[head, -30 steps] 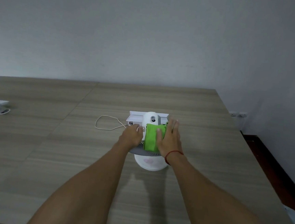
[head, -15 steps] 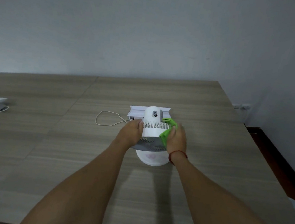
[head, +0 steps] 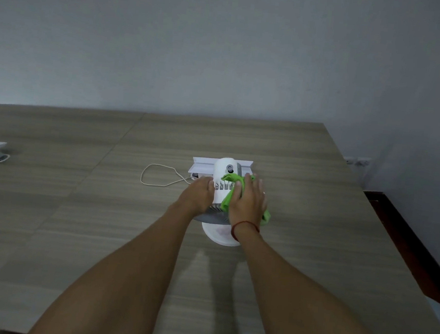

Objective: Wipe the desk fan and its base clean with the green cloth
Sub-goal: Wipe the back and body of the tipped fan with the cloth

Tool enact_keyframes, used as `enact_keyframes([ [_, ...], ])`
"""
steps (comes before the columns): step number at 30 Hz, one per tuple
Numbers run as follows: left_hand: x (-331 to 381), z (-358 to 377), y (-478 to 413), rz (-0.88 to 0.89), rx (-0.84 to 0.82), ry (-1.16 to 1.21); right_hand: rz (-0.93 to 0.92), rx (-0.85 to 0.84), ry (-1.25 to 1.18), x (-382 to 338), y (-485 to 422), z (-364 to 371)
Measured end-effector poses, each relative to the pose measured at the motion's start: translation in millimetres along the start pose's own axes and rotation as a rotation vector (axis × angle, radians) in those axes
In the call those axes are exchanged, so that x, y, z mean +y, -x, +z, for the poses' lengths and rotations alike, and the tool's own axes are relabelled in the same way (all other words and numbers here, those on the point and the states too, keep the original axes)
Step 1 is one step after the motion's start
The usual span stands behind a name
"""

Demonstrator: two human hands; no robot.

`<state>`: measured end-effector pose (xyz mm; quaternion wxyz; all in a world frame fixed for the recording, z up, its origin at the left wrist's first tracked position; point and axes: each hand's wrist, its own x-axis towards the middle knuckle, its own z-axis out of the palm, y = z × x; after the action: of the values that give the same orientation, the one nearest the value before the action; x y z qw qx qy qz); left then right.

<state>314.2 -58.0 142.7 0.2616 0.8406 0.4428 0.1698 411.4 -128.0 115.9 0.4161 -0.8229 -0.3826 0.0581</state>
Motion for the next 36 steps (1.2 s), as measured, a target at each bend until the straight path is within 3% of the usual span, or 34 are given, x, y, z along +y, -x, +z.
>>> enact_keyframes([
  [8, -8.1, 3.3, 0.6, -0.012, 0.065, 0.016, 0.347, 0.148, -0.231, 11.2, -25.4, -0.2],
  [14, -18.0, 4.7, -3.9, 0.035, 0.063, 0.012, 0.856, -0.052, -0.633, 55.6, -48.2, 3.5],
  [16, -21.1, 5.7, -4.3, 0.065, 0.087, 0.012, 0.939, -0.119, -0.699, 65.1, -51.1, 7.7],
  [20, -20.2, 2.3, -8.1, 0.064, 0.072, 0.017, 0.815, -0.061, -0.552, 52.6, -51.2, 3.1],
  [26, -9.4, -1.5, -11.5, 0.013, 0.021, 0.007, 0.296, 0.168, -0.295, 1.7, -20.5, -4.2],
  [30, -12.4, -3.7, -11.4, -0.061, -0.006, 0.078, 0.023, 0.164, -0.199, -6.9, -7.7, 1.3],
  [32, -9.9, -2.7, -11.0, -0.057, -0.031, 0.079, 0.032, 0.146, -0.200, -1.3, -6.8, 1.6],
  [36, -5.6, -0.7, -8.5, -0.017, -0.029, 0.020, 0.261, 0.110, -0.287, 15.4, -25.1, -1.5],
])
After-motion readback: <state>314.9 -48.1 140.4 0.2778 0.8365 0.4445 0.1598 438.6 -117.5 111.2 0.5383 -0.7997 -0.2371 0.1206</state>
